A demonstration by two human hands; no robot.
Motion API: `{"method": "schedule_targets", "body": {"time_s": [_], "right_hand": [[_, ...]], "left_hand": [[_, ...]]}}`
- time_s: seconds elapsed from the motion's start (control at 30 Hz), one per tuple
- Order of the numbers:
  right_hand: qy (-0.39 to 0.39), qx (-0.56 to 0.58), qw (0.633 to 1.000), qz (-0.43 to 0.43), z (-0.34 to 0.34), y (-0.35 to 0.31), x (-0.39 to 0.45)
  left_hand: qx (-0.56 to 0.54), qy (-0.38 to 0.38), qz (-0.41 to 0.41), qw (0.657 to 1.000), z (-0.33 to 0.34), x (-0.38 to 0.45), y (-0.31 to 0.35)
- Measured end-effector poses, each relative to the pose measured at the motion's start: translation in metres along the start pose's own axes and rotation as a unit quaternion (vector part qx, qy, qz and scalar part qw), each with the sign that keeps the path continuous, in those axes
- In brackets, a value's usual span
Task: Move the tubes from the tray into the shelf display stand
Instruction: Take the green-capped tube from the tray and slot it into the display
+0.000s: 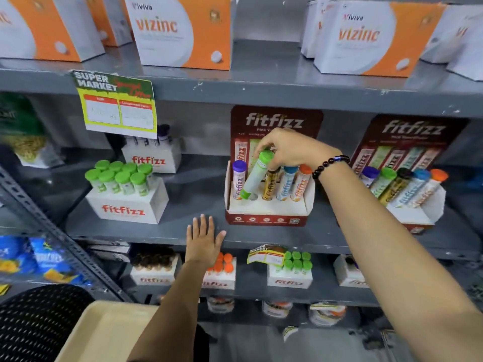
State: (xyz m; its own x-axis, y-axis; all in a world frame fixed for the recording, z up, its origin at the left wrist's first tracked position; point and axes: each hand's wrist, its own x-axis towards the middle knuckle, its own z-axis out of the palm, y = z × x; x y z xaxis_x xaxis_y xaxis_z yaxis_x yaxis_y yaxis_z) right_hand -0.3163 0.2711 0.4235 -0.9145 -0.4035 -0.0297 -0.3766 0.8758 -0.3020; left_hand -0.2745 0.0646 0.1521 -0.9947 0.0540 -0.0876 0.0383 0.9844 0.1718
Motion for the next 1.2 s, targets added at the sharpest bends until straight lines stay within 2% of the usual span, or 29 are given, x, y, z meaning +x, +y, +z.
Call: {"method": "schedule_targets", "body": {"time_s": [0.17, 0.33, 1.2], "right_hand": [[0.058, -0.018, 0.997, 0.047, 0.006, -0.003, 0.01], [0.069, 0.016, 0.995, 0.07, 0.014, -0.004, 0.015], [0.056, -0.006, 0.991, 0.125, 0.043, -0.005, 0.046]], "left_hand": [[0.013, 0.002, -0.004, 1.0, 0.002, 0.0, 0.001], [0.018, -0.004, -0.008, 1.0, 0.003, 0.002, 0.001], [0.024, 0.009, -0.013, 1.0, 0.007, 0.004, 0.0]]}}
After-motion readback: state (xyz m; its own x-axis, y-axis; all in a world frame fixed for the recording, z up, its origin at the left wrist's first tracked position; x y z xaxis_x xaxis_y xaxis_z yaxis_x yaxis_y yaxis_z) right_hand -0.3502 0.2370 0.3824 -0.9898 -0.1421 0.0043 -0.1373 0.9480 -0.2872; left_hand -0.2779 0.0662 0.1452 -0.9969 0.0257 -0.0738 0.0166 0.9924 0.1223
